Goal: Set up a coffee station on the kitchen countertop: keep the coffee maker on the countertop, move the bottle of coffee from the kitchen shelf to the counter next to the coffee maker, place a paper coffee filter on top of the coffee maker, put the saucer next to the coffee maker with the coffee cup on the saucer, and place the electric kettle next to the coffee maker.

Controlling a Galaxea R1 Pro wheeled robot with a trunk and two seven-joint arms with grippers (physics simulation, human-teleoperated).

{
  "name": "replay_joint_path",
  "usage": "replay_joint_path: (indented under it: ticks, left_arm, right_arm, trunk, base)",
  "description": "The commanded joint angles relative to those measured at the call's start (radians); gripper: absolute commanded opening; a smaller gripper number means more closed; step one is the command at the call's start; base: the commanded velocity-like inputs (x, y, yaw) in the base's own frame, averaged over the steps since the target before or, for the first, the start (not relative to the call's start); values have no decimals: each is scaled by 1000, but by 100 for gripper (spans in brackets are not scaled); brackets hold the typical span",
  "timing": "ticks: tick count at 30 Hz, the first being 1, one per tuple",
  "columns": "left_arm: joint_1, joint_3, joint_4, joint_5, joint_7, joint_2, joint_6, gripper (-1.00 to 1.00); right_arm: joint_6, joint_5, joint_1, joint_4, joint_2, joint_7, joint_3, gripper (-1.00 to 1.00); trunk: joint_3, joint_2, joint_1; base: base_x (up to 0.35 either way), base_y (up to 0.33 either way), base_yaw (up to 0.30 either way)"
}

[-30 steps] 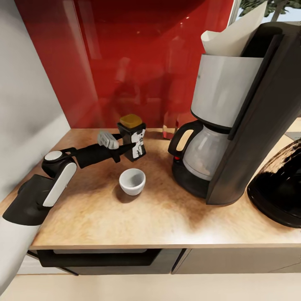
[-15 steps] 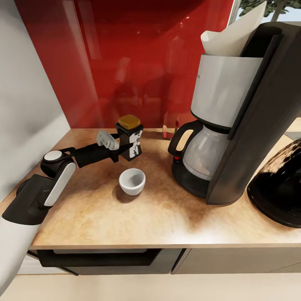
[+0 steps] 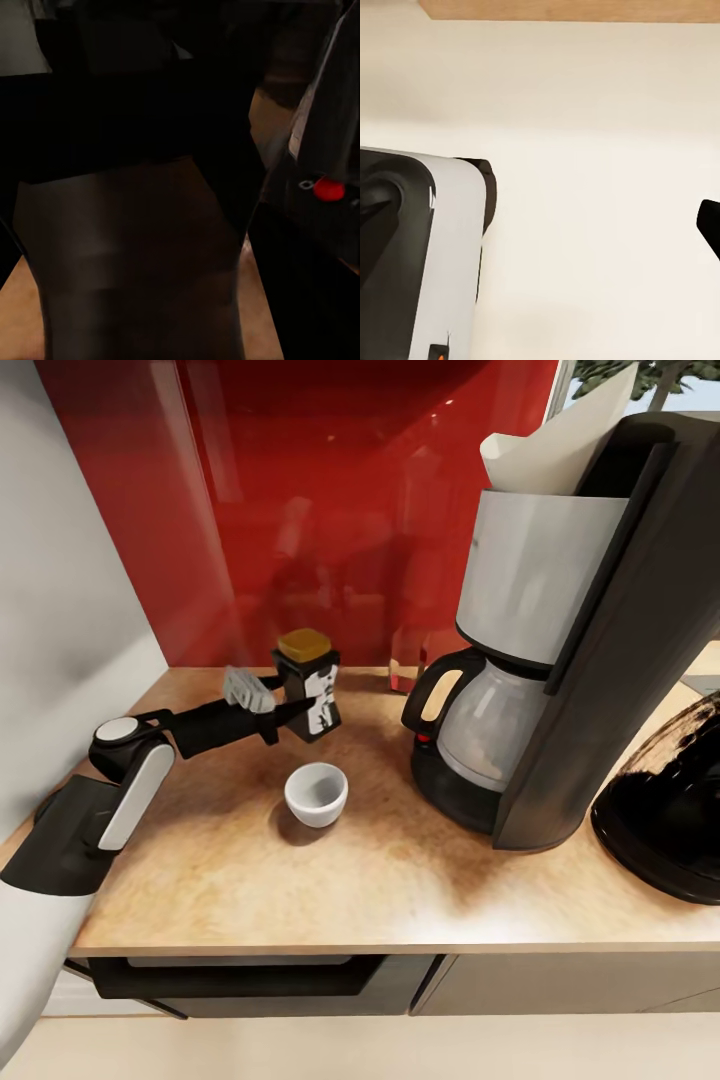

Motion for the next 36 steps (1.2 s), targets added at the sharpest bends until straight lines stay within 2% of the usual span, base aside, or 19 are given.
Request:
replay_joint_path:
  ticks: [1, 5, 8, 30, 36]
  left_arm:
    - [-1, 0, 1, 29, 1, 2, 7, -100]
    - [-1, 2, 2, 65, 1, 2, 6, -100]
    - [-1, 3, 3, 74, 1, 3, 6, -100]
    - [-1, 4, 4, 77, 0, 4, 6, -100]
    - [-1, 5, 4, 76, -1, 5, 6, -100]
  right_arm:
    - [-3, 9, 0, -1, 1, 4, -8, 100]
    - [-3, 9, 0, -1, 1, 4, -8, 100]
    - [-3, 9, 0, -1, 1, 4, -8, 100]
    - [-3, 9, 0, -1, 1, 4, -8, 100]
    - [-3, 8, 0, -1, 1, 5, -8, 100]
  trunk:
    - [-1, 0, 0]
    - [-1, 0, 0]
    - [-1, 0, 0]
    - [-1, 0, 0]
    - [-1, 0, 0]
  base:
    - [0, 0, 0]
    - [0, 0, 0]
    - [0, 0, 0]
    - [0, 24, -20]
    - [0, 8, -117]
